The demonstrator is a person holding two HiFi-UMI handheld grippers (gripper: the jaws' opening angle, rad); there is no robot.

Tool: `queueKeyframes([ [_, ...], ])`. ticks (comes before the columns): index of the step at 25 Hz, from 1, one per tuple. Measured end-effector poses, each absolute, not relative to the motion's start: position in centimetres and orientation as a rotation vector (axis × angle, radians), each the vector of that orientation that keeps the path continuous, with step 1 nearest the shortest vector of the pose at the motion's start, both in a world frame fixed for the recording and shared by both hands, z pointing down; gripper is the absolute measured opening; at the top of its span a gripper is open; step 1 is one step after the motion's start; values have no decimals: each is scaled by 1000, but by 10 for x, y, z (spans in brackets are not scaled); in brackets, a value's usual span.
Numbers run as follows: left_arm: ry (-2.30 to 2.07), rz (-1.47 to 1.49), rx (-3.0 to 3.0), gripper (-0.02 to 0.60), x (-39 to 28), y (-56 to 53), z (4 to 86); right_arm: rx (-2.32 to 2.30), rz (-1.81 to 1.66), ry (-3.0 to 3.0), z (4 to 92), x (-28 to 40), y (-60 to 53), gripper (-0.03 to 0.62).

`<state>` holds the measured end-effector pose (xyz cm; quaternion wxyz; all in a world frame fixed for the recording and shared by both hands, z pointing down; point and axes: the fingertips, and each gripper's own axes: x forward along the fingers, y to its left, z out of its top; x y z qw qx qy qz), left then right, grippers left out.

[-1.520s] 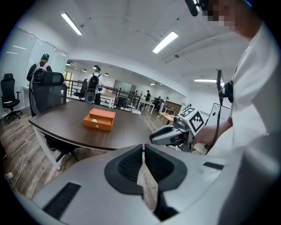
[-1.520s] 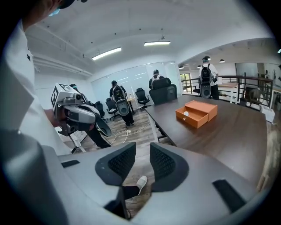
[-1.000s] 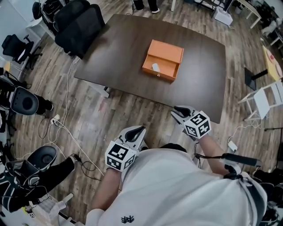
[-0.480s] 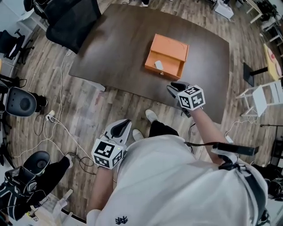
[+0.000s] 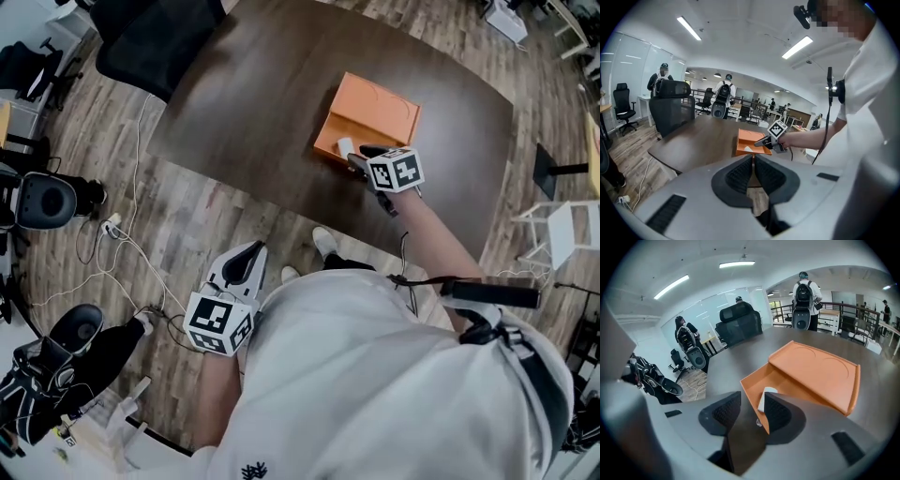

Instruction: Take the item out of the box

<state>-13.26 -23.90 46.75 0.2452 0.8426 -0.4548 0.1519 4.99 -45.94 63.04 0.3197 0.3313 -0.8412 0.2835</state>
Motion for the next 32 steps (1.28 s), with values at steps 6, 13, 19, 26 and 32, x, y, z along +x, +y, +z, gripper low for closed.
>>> queueKeyframes([
  [6,-1302,433,2235,25,-124,-260,472,826,845,-2145,673,52,-490,172],
  [13,-1359,430,2155,25,-118,-270,481,777,941,-2073,712,53,-506,186],
  [19,-1389,438,2113,25,-115,-275,485,723,966,-2073,724,40,-507,196],
  [26,-1411,439,2078,25,-110,-276,489,656,967,-2087,728,34,-510,185],
  [32,-1405,442,2075,25,-109,-280,490,654,899,-2110,726,33,-515,173],
])
